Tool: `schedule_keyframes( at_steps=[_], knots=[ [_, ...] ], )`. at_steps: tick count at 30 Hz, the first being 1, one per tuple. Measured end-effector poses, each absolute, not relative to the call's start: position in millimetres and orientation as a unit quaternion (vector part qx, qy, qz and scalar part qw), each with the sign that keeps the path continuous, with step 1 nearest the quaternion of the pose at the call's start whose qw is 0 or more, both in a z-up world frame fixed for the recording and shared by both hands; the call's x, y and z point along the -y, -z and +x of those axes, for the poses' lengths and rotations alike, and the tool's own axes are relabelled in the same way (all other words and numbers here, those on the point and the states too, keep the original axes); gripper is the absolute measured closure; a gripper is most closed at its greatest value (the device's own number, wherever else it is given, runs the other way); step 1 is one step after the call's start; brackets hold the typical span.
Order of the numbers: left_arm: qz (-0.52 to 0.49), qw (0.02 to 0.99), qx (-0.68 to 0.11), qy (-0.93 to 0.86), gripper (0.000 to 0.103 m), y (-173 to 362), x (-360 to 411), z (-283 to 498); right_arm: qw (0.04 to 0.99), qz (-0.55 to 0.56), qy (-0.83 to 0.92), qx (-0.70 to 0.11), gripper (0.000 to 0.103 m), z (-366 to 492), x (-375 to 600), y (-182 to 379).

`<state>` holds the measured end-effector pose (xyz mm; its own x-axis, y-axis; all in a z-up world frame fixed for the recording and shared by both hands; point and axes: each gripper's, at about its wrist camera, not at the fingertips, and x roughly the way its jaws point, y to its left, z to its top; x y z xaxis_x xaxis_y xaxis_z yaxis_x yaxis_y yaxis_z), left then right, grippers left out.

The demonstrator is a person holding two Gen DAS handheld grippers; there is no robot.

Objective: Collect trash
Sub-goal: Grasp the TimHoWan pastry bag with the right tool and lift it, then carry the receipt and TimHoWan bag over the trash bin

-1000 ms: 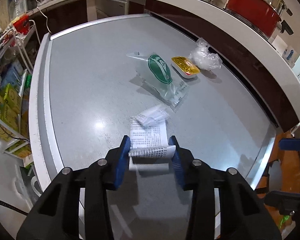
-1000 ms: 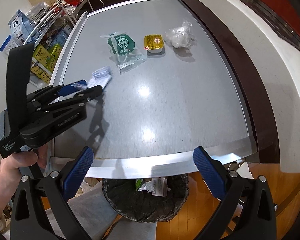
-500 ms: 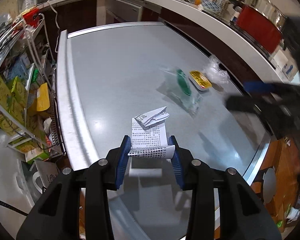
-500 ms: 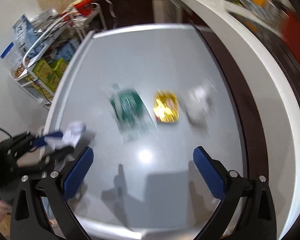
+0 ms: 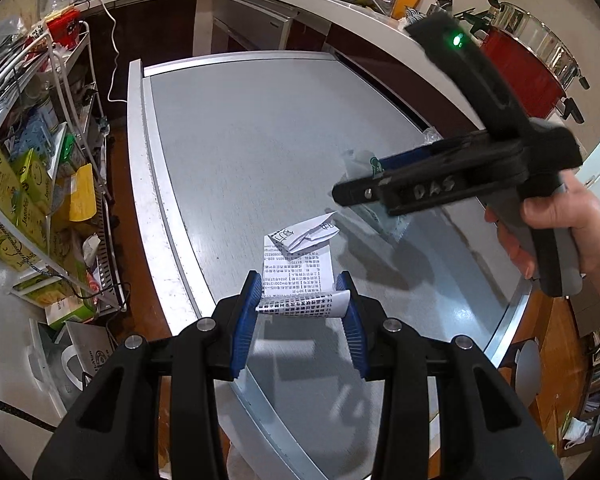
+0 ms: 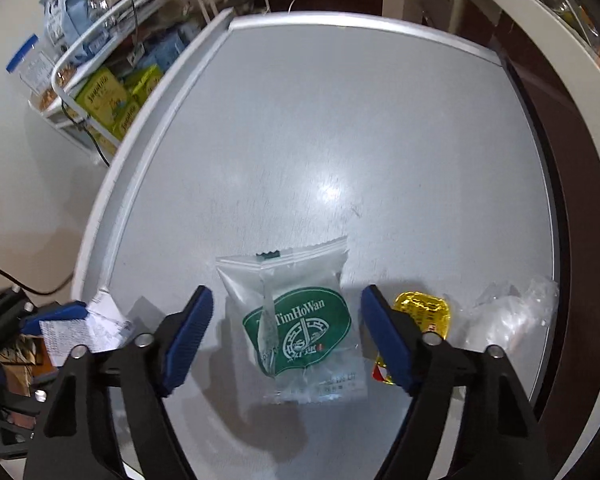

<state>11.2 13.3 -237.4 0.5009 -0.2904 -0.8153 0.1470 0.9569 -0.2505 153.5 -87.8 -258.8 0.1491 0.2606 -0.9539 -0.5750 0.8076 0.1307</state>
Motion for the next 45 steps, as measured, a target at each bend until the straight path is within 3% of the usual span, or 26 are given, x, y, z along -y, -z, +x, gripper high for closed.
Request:
schedule_keyframes(
  at_steps=[6,20,33,45],
  knots=[
    [-0.072,0.863,-0.482,0.132,0.063,234.4,-14.9,16.6,0.747,-0.1,-0.289,-0.59,0.062,144.6,95.4,256.5],
    [-0.062,0.875,-0.459,0.141,0.063,203.8,-14.2,13.8,0.794,-0.03,-0.273,-0.541,0.064,97.4,135.6,204.0],
    [-0.047,0.895,-0.407,0.177,0.063,142.4,4.2,-23.2,0.836,0.016,-0.257,-0.485,0.064,19.8,192.3,137.9],
    [-0.012,0.889,-0.404,0.215,0.063,119.9,33.0,-90.1,0.837,0.028,-0.239,-0.491,0.064,-72.1,239.2,130.8]
  ],
)
